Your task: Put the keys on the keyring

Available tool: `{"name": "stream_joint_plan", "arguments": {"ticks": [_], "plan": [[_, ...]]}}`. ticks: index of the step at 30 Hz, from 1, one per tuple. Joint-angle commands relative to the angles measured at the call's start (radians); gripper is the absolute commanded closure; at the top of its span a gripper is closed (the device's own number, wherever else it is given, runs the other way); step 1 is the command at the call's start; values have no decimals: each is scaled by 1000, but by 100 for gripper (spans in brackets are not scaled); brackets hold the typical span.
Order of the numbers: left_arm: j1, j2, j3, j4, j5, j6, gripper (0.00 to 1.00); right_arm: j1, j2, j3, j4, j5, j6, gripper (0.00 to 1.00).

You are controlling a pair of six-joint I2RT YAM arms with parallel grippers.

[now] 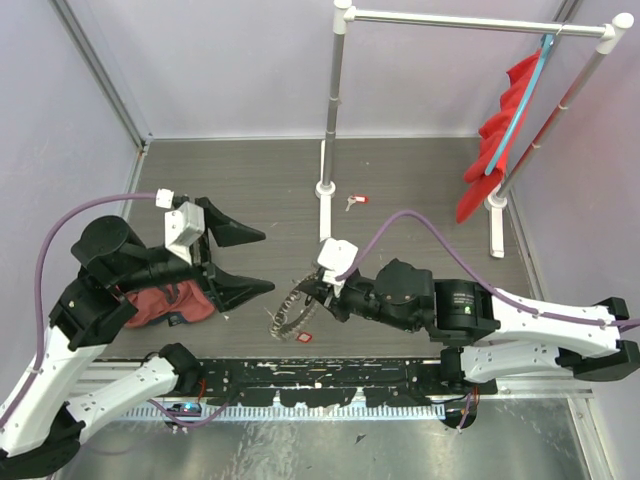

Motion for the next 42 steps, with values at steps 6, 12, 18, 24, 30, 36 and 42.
{"name": "stream_joint_plan", "arguments": {"ticks": [6,12,18,24,30,36,42], "plan": [[1,49,-28,143,-1,-43,1,-12,-167,-47,297,14,-34,99],[2,139,62,-29,7,-13,3,-327,-91,-12,234,-244,66,99],[1,191,87,-221,-153,44,2,-634,-61,-56,199,-477,112,99],[0,405,192,-419,-273,28,2,-762,-20,-96,125,-651,113,99],[4,529,252,-509,-415,-81,2,-767,-12,-144,107,-666,124,99],[4,391,97,-276,-484,-109,2,-767,-18,-164,79,-649,106,99],[5,301,28,-172,-458,-86,2,-766,-1,-132,0,-547,134,99]]}}
